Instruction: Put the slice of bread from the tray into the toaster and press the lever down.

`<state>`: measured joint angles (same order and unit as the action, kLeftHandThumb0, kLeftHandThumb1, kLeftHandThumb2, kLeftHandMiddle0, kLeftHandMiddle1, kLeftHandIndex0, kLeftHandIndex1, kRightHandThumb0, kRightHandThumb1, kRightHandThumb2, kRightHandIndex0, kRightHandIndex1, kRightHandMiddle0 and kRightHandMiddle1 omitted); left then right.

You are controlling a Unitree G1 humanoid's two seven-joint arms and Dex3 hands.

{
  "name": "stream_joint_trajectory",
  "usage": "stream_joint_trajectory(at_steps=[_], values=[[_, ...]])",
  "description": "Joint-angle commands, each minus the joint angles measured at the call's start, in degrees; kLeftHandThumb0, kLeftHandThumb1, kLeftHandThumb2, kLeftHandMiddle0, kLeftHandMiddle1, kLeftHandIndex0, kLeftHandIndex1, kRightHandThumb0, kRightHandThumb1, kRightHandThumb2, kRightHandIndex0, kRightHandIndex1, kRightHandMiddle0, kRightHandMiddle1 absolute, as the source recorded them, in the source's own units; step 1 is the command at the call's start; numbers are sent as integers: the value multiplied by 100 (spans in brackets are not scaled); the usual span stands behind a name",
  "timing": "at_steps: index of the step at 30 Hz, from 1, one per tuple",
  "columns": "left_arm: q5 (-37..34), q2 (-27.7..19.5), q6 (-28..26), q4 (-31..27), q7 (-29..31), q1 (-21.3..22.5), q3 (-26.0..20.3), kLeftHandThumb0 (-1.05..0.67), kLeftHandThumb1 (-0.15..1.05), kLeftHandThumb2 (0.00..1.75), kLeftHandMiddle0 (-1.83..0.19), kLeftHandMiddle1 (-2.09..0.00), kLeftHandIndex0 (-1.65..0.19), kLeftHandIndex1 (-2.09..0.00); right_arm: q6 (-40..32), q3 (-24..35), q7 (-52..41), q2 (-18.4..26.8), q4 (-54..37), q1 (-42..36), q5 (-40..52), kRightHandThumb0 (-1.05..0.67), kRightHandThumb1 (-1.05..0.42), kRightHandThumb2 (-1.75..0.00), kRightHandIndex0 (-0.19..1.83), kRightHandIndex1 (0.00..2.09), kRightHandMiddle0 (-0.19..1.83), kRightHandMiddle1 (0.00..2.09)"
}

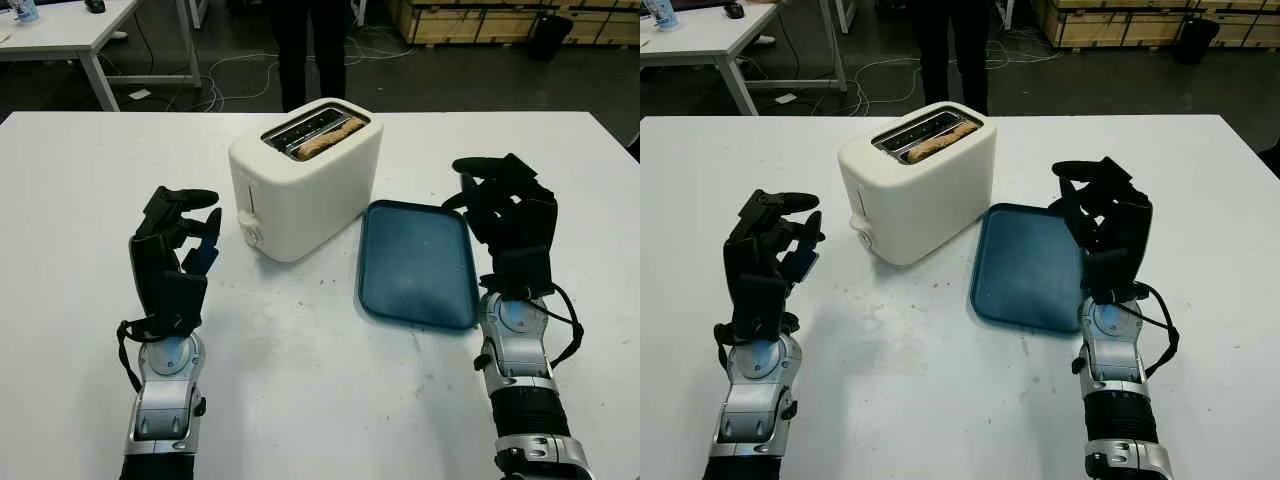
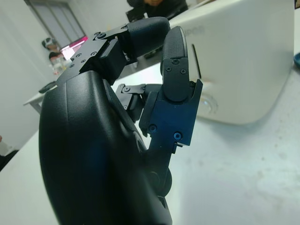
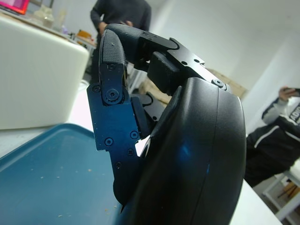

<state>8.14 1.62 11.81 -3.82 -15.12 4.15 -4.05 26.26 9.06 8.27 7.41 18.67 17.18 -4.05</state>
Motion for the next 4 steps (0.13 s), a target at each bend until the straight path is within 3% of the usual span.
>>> stream_joint_trajectory(at_steps=[1, 4], values=[[-17, 18, 160, 81, -7, 143, 4, -54, 92, 30, -54, -175, -49, -143, -40, -39, 32, -24, 61, -49, -44, -51, -92, -23, 97, 111, 104, 52], [6, 3, 195, 127, 0, 189, 6, -55, 92, 30, -56, -175, -48, -145, 28, -79, -4, -20, 112, -82, -49, -52, -92, -24, 96, 111, 104, 49]])
